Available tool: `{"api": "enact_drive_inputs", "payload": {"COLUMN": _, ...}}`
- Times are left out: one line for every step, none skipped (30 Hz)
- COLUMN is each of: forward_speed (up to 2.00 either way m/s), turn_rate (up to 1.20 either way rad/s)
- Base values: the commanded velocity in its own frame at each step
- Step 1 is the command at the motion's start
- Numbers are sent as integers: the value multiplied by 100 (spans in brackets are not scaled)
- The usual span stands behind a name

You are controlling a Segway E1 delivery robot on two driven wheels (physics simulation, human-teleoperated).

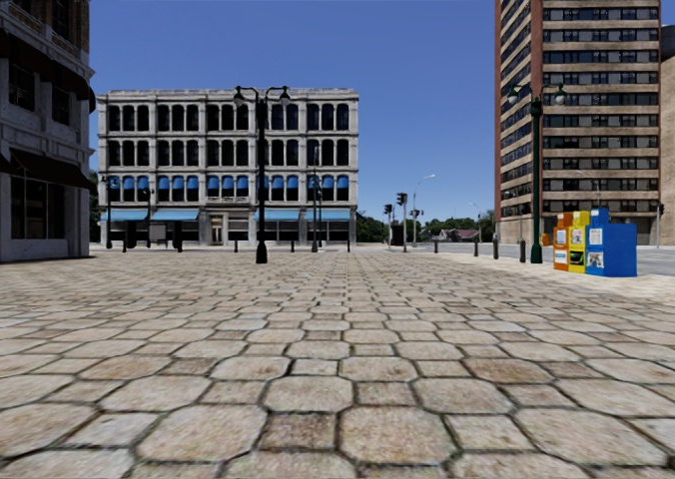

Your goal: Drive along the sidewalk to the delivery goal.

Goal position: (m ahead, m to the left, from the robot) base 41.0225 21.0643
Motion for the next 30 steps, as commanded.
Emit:
{"api": "enact_drive_inputs", "payload": {"forward_speed": 200, "turn_rate": 0}}
{"api": "enact_drive_inputs", "payload": {"forward_speed": 200, "turn_rate": 0}}
{"api": "enact_drive_inputs", "payload": {"forward_speed": 200, "turn_rate": 0}}
{"api": "enact_drive_inputs", "payload": {"forward_speed": 200, "turn_rate": 0}}
{"api": "enact_drive_inputs", "payload": {"forward_speed": 200, "turn_rate": 0}}
{"api": "enact_drive_inputs", "payload": {"forward_speed": 200, "turn_rate": 0}}
{"api": "enact_drive_inputs", "payload": {"forward_speed": 200, "turn_rate": 0}}
{"api": "enact_drive_inputs", "payload": {"forward_speed": 200, "turn_rate": 0}}
{"api": "enact_drive_inputs", "payload": {"forward_speed": 200, "turn_rate": 0}}
{"api": "enact_drive_inputs", "payload": {"forward_speed": 200, "turn_rate": 0}}
{"api": "enact_drive_inputs", "payload": {"forward_speed": 200, "turn_rate": 0}}
{"api": "enact_drive_inputs", "payload": {"forward_speed": 200, "turn_rate": 0}}
{"api": "enact_drive_inputs", "payload": {"forward_speed": 200, "turn_rate": 0}}
{"api": "enact_drive_inputs", "payload": {"forward_speed": 200, "turn_rate": 0}}
{"api": "enact_drive_inputs", "payload": {"forward_speed": 200, "turn_rate": 0}}
{"api": "enact_drive_inputs", "payload": {"forward_speed": 200, "turn_rate": 0}}
{"api": "enact_drive_inputs", "payload": {"forward_speed": 200, "turn_rate": 0}}
{"api": "enact_drive_inputs", "payload": {"forward_speed": 200, "turn_rate": 0}}
{"api": "enact_drive_inputs", "payload": {"forward_speed": 200, "turn_rate": 0}}
{"api": "enact_drive_inputs", "payload": {"forward_speed": 200, "turn_rate": 0}}
{"api": "enact_drive_inputs", "payload": {"forward_speed": 200, "turn_rate": 0}}
{"api": "enact_drive_inputs", "payload": {"forward_speed": 200, "turn_rate": 0}}
{"api": "enact_drive_inputs", "payload": {"forward_speed": 200, "turn_rate": 0}}
{"api": "enact_drive_inputs", "payload": {"forward_speed": 200, "turn_rate": 0}}
{"api": "enact_drive_inputs", "payload": {"forward_speed": 200, "turn_rate": 0}}
{"api": "enact_drive_inputs", "payload": {"forward_speed": 200, "turn_rate": 0}}
{"api": "enact_drive_inputs", "payload": {"forward_speed": 200, "turn_rate": 0}}
{"api": "enact_drive_inputs", "payload": {"forward_speed": 200, "turn_rate": 0}}
{"api": "enact_drive_inputs", "payload": {"forward_speed": 200, "turn_rate": 0}}
{"api": "enact_drive_inputs", "payload": {"forward_speed": 200, "turn_rate": 0}}
